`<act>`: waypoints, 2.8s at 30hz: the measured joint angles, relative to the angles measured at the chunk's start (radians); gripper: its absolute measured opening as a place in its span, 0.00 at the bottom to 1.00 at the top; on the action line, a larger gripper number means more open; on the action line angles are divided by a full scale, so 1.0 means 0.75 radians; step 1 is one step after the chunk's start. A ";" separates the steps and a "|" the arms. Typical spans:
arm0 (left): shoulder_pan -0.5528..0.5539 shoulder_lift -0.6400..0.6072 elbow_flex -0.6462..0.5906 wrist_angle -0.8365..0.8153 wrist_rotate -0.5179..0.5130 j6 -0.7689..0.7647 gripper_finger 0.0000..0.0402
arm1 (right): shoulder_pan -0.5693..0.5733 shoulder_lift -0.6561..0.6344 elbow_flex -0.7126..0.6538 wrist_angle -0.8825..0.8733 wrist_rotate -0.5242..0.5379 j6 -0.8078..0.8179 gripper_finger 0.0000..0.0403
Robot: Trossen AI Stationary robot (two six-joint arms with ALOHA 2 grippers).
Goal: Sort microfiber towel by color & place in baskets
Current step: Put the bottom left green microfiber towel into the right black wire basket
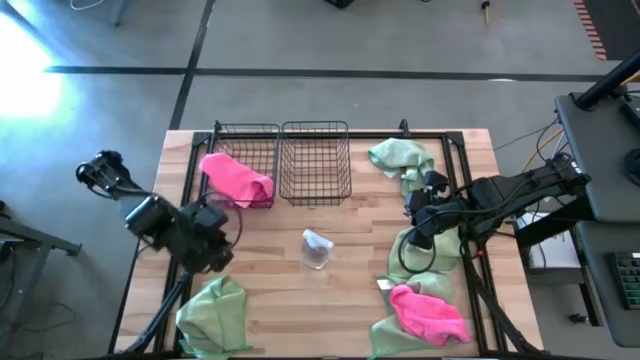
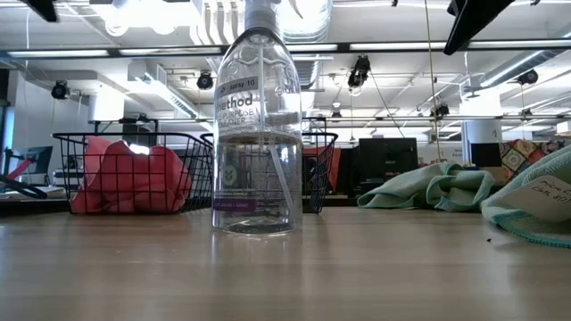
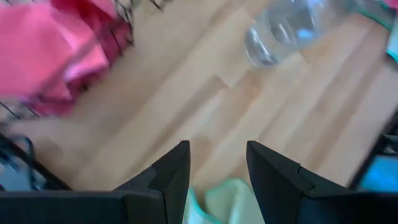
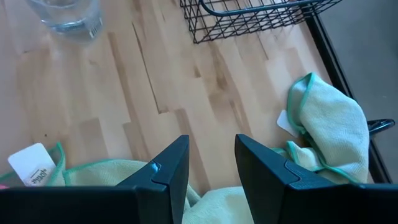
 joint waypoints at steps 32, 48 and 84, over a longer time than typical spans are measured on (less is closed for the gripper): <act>-0.563 0.336 0.000 0.173 0.191 -0.226 0.35 | 0.001 0.064 0.000 0.501 -0.019 0.189 0.31; -0.821 0.349 -0.256 0.344 0.213 -0.691 0.35 | 0.003 0.095 0.000 0.499 -0.115 0.279 0.31; -0.650 0.349 -0.593 0.869 0.209 -0.940 0.35 | 0.002 0.094 0.000 0.276 -0.186 0.140 0.31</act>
